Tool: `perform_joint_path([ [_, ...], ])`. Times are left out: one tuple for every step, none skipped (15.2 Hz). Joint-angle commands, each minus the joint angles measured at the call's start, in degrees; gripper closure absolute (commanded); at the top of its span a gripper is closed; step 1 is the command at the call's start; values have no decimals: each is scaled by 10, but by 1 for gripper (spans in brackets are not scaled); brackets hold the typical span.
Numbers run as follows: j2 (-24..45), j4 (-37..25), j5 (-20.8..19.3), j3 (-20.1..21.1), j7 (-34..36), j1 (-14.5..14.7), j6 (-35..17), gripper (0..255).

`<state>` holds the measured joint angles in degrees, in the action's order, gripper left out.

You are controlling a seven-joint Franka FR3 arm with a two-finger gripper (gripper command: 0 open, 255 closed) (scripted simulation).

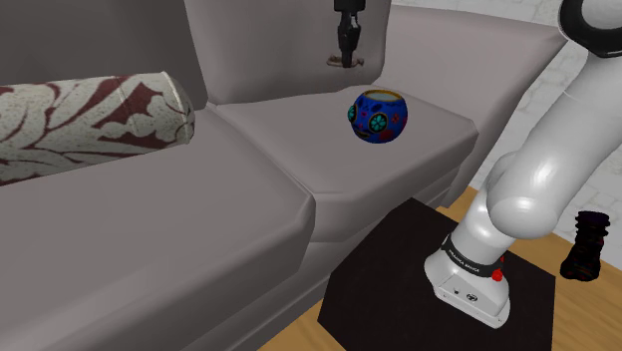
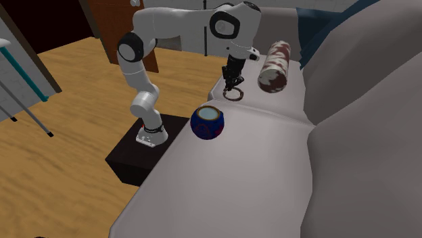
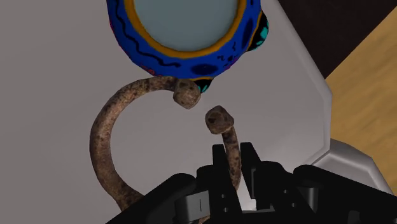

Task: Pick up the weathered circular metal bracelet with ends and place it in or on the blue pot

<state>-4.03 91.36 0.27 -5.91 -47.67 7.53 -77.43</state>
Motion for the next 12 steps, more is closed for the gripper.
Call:
perform_joint_path([
  [-38, 39, -7, -8, -15, -7, -1, 255],
  [-58, 59, -11, -11, -21, -10, -2, 255],
  [-77, 79, -15, -14, -27, -13, -2, 255],
  [-96, 97, -20, -18, -34, -16, -2, 255],
  [-114, 115, -24, -22, -40, -20, -2, 255],
  [-133, 132, -29, -26, -47, -23, 0, 255],
  [-151, 148, -34, -30, -54, -27, 1, 255],
  [-168, 163, -39, -34, -61, -30, 3, 255],
  [-190, 181, -46, -39, -70, -35, 6, 255],
  [-192, 191, -46, -39, -70, -35, -1, 255],
  [-194, 201, -47, -40, -69, -35, -9, 255],
  [-196, 210, -47, -40, -69, -35, -17, 255],
])
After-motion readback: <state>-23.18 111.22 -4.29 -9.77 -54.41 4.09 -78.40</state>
